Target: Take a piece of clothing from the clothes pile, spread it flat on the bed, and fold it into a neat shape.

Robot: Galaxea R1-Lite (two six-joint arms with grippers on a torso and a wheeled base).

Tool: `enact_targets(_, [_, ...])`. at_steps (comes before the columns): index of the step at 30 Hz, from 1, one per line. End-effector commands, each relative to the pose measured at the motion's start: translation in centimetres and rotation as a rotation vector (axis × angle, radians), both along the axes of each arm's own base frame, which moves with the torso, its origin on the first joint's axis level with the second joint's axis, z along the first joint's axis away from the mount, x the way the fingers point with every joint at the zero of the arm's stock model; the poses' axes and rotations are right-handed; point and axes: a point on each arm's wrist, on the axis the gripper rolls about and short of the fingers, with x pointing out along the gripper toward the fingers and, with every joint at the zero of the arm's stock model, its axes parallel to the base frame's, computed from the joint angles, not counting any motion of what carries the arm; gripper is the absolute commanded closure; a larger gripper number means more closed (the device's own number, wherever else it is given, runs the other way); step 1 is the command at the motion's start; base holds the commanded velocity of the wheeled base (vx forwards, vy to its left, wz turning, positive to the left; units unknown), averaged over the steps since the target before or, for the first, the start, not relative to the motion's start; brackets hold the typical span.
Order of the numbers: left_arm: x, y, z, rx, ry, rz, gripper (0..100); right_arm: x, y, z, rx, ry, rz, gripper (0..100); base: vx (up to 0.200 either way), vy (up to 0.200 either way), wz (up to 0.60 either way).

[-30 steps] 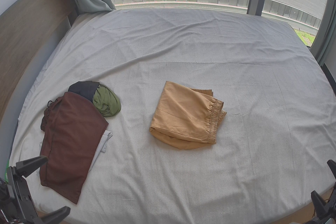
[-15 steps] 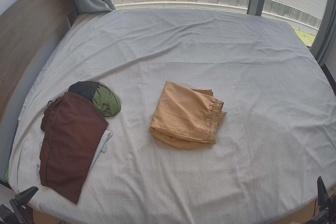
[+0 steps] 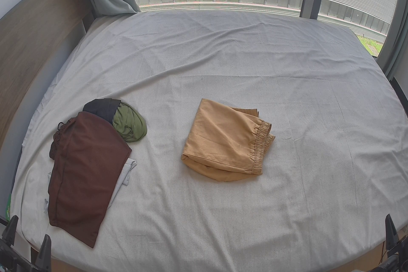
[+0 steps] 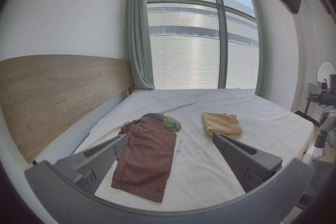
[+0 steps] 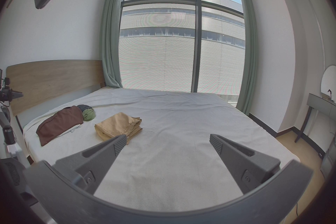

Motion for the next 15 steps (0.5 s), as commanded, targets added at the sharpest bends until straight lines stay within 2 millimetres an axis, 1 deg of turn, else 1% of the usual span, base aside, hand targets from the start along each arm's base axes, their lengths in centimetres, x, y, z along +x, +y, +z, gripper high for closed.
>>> enact_targets(1, [0.0, 0.11, -1.06, 0.004, 0.056, 0.054, 0, 0.05, 0.06, -0.5, -0.003, 0.005, 0.025, 0, 0.0, 0.0, 0.0])
enact_targets(4, [0.0, 0.1, -0.97, 0.0, 0.047, 0.053, 0, 0.05, 0.09, -0.51, -0.017, 0.006, 0.035, 0, 0.0, 0.0, 0.0])
enact_targets(7, [0.0, 0.11, -0.97, -0.003, 0.047, 0.051, 0, 0.04, 0.23, -0.53, -0.022, 0.007, 0.098, 0, 0.0, 0.0, 0.0])
enact_targets(9, [0.0, 0.11, -0.97, -0.003, 0.047, 0.051, 0, 0.04, 0.25, -0.55, -0.019, 0.009, 0.11, 0, 0.0, 0.0, 0.0])
enact_targets(10, [0.0, 0.11, -0.97, -0.003, 0.047, 0.051, 0, 0.04, 0.22, -0.55, -0.02, 0.009, 0.095, 0, 0.0, 0.0, 0.0])
enact_targets(12, [0.0, 0.11, -0.97, -0.003, 0.047, 0.051, 0, 0.05, -0.05, -0.48, -0.037, 0.004, -0.032, 0, 0.0, 0.0, 0.0])
enact_targets(15, [0.0, 0.12, -0.97, -0.004, 0.047, 0.049, 0, 0.05, -0.07, -0.48, -0.048, 0.005, -0.042, 0, 0.0, 0.0, 0.0])
